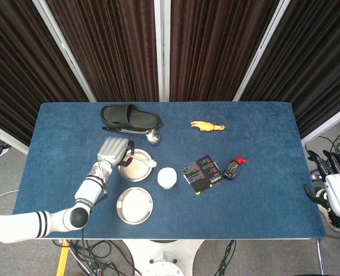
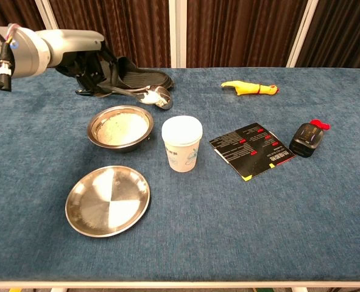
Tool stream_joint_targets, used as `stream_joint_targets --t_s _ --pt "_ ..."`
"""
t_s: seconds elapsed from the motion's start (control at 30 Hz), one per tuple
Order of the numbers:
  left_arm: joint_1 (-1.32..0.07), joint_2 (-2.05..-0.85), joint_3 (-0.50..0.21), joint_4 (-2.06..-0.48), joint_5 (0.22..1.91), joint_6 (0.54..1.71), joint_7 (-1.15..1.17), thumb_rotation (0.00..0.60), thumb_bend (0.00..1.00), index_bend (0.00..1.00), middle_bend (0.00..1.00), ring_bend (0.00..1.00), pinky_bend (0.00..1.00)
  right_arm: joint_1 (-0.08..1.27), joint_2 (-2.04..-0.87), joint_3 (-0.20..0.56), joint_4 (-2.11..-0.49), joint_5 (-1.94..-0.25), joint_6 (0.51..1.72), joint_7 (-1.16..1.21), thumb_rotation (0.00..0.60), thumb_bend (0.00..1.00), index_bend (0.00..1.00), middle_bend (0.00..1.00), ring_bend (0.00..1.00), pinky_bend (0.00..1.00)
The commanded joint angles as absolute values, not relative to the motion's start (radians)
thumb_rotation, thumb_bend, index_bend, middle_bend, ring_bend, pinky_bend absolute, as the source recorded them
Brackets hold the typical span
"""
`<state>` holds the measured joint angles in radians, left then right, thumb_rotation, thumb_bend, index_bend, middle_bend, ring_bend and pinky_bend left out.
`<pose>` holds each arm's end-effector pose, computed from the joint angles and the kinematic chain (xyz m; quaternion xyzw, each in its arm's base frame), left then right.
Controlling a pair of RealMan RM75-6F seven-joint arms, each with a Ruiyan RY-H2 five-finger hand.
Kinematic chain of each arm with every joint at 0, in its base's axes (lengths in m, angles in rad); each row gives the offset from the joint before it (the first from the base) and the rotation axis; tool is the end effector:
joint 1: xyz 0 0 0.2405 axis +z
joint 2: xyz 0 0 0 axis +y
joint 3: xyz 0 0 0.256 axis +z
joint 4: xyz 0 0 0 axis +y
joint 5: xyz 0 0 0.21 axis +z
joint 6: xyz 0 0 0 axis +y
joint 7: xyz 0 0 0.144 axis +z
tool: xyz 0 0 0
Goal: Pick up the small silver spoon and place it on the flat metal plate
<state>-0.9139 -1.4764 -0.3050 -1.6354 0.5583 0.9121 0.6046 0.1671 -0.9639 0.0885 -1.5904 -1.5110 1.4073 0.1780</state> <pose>-0.1004 0.3737 0.0015 -0.7078 -0.4661 -0.3210 0.4227 -0.3074 -0.2160 0.2079 0.6139 -0.3721 0.4059 0.5655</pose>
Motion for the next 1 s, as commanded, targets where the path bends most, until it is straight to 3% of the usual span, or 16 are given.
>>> stream_joint_targets --t_s 0.03,0.5,1.0 --pt "-0.943 -1.484 -0.295 -1.670 0.555 0.945 0.629 0.600 0.52 0.61 0.96 0.95 1.00 0.170 -0.957 0.092 -1.594 -1.510 1.408 0.176 0.600 0.26 0.03 0.21 0.00 0.04" --pt "-1.061 -1.607 -0.211 -1.681 0.540 1.122 0.840 0.600 0.52 0.61 0.96 0.95 1.00 0.173 -0.959 0.090 -1.585 -1.508 1.398 0.189 0.600 0.26 0.03 0.21 0.00 0.04" --pt "-1.076 -1.766 -0.034 -1.597 0.831 1.418 1.174 0.600 0.52 0.61 0.96 0.95 1.00 0.161 -0.969 0.082 -1.575 -1.508 1.410 0.203 0.600 0.26 0.03 0.21 0.00 0.04"
